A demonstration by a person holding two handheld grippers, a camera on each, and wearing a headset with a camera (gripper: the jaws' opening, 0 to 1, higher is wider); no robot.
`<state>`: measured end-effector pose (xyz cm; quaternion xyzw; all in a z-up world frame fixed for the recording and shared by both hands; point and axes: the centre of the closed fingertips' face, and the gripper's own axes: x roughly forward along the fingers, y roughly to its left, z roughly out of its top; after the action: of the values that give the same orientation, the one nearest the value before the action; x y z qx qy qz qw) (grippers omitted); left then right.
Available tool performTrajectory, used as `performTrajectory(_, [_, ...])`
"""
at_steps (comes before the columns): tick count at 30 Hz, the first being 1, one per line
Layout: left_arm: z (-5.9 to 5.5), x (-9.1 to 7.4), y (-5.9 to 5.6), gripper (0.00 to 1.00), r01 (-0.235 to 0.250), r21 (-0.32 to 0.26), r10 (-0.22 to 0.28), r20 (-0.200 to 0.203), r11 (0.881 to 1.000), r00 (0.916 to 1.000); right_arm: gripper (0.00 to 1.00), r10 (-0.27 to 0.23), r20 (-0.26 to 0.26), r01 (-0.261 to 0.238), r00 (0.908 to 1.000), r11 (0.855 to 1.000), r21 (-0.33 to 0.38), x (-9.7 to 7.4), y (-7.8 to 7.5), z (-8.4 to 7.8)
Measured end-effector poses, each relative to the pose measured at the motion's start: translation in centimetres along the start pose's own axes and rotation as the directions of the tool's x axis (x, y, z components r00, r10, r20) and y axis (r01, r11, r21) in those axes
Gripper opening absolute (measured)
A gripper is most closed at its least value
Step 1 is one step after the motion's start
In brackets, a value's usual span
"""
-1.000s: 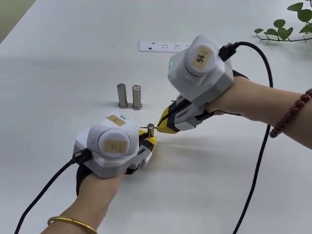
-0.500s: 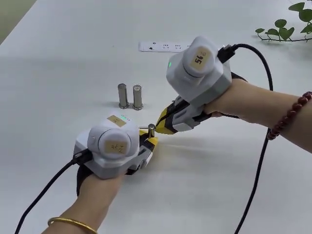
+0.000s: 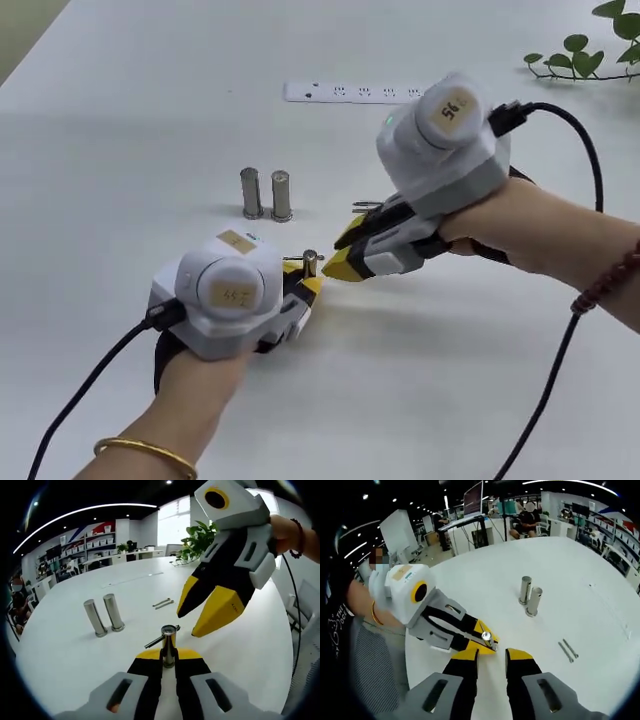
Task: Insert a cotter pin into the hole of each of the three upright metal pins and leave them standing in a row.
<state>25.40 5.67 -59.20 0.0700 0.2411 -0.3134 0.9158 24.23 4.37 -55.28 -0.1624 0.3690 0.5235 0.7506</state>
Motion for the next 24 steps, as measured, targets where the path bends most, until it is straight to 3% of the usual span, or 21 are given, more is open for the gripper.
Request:
performTrajectory(4, [0.0, 0.0, 0.0, 0.06, 0.004, 0.005, -0.004, -0.001, 1.000, 1.0000, 0.21, -0.060, 0.078, 0.056, 0.9951, 0.997, 0.060, -0.6, -0.6, 0.0])
performTrajectory(8, [0.0, 0.0, 0.1, 0.06, 0.008, 0.017, -0.008, 0.000, 1.000, 1.0000, 0.25, -0.096, 0.133, 0.079, 0.9865, 0.989, 0.123, -1.3, -1.1, -0.3])
performTrajectory(14, [0.0, -0.2, 0.5, 0.06, 0.007, 0.013, -0.007, -0.012, 1.000, 0.9999, 0.31, -0.140, 0.182, 0.114, 0.9733, 0.982, 0.149, -1.9, -1.0, -0.7])
performTrajectory(19, [-0.1, -0.5, 1.4, 0.06, 0.011, 0.019, -0.011, -0.013, 1.000, 0.9999, 0.39, -0.157, 0.199, 0.126, 0.9672, 0.979, 0.163, -2.1, -0.9, -1.3])
performTrajectory(24, [0.2, -0.8, 2.5, 0.06, 0.014, 0.007, -0.014, -0.005, 1.000, 0.9999, 0.43, -0.170, 0.189, 0.133, 0.9670, 0.972, 0.193, -1.9, -0.5, -2.2])
